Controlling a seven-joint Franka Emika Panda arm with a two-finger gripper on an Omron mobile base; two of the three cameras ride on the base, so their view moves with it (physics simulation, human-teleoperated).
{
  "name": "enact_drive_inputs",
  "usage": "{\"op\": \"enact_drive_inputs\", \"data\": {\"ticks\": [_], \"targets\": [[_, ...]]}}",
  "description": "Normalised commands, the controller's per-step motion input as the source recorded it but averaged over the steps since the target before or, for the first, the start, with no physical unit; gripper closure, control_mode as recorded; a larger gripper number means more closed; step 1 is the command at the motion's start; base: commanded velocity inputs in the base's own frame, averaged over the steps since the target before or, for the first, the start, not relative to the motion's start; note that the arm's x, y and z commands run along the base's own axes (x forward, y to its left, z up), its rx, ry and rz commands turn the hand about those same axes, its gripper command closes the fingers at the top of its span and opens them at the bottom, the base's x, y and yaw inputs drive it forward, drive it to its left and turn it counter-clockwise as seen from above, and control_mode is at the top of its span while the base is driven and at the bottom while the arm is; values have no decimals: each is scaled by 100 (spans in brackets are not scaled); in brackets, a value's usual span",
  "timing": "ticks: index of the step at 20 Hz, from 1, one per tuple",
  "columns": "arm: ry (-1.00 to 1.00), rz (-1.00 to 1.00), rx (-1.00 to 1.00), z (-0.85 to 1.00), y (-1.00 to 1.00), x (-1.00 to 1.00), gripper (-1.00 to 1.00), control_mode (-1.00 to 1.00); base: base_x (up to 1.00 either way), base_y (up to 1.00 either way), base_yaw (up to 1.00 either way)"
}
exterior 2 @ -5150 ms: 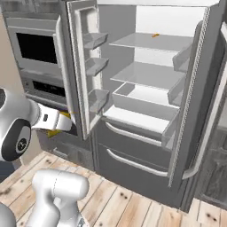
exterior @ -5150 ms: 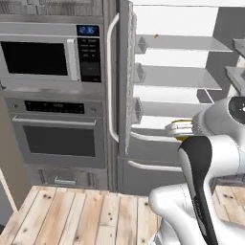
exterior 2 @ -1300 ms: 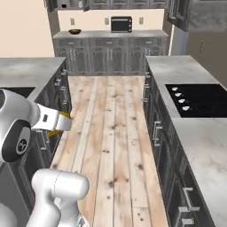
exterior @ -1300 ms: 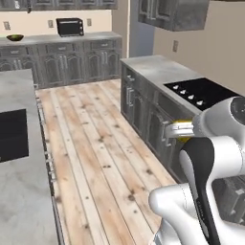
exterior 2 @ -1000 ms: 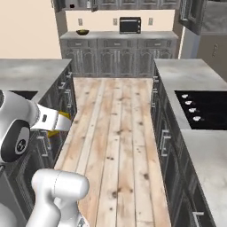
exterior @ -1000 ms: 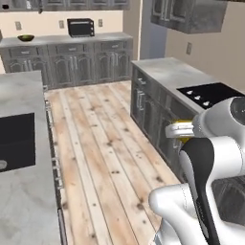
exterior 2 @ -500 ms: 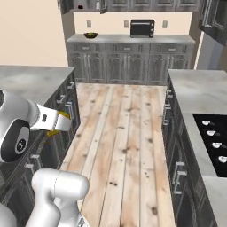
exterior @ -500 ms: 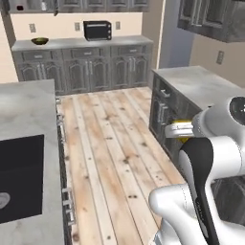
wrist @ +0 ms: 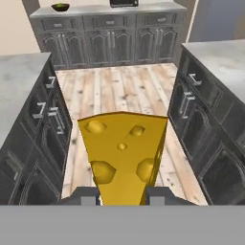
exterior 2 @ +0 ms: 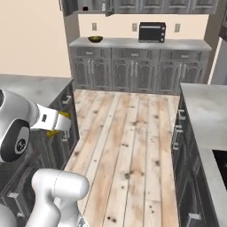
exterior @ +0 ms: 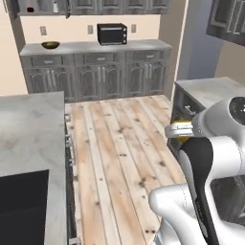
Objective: Pick the cheese from the fridge and the cheese grater from the cabinet and place them next to the salad bowl.
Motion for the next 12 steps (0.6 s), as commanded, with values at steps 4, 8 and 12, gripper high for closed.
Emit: {"op": "enact_drive_inputs", "data": {"ticks": [4,8,12], "targets": [[0,0,0,0,0,0,100,100,100,-7,12],[0,0,0,0,0,0,100,100,100,-15,8],[0,0,0,0,0,0,100,100,100,-16,3]]}}
